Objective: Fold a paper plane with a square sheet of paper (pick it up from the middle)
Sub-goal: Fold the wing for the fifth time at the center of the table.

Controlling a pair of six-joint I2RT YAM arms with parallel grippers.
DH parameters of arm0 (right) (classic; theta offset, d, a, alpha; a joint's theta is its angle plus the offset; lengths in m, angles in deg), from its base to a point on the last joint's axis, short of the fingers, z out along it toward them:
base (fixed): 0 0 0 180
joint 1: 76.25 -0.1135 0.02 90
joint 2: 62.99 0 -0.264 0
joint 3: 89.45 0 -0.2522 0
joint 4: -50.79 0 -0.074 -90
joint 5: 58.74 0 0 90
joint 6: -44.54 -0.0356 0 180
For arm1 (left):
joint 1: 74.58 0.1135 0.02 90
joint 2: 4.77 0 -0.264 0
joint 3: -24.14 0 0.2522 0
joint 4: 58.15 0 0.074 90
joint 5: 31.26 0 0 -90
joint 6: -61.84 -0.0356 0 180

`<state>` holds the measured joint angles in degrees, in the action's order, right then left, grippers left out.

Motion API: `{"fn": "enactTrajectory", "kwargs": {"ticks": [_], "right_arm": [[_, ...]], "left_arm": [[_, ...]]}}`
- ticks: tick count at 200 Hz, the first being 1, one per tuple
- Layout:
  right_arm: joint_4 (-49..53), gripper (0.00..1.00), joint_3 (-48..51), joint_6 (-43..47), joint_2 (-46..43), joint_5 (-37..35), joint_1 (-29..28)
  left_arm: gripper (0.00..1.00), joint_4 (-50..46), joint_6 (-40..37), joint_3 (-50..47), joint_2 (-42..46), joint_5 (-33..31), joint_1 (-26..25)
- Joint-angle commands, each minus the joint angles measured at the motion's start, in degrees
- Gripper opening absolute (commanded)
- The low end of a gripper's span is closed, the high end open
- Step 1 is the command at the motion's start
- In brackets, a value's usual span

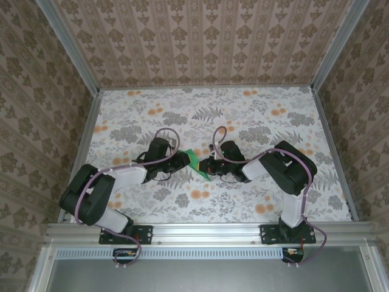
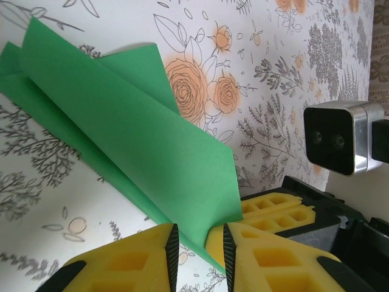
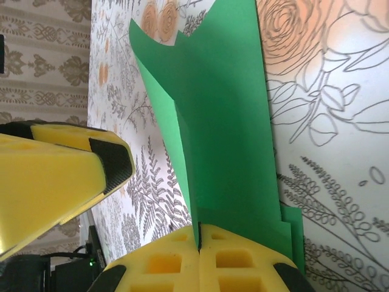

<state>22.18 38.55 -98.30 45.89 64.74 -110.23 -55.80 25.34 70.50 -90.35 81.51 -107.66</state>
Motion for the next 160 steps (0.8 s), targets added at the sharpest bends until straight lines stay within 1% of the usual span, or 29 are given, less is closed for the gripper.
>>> {"fn": "enactTrajectory", "kwargs": {"ticks": [1,49,89,132,160], "right_arm": [[-4.0,0.0,1.3,-3.5,1.9,0.4,0.7],[-5.0,0.0,2.1,-6.2,2.1,0.0,1.3],[-4.2,0.0,2.6,-6.8,2.3,-1.0,1.4],[-3.8,0.0,3.1,-6.9,2.4,-1.4,1.6],[-2.2,0.11,3.0,-5.7,1.8,-1.4,1.7]], "left_arm": [[0.28,2.3,-2.3,2.1,-1.8,1.3,-0.7],[0.26,3.8,-3.0,3.6,-4.8,2.1,-1.2],[0.24,7.3,-2.4,4.5,-8.3,3.5,-1.3],[0.2,7.9,-2.7,5.3,-11.0,3.3,-1.5],[0.2,7.7,-2.8,5.4,-12.0,2.9,-1.5]]}}
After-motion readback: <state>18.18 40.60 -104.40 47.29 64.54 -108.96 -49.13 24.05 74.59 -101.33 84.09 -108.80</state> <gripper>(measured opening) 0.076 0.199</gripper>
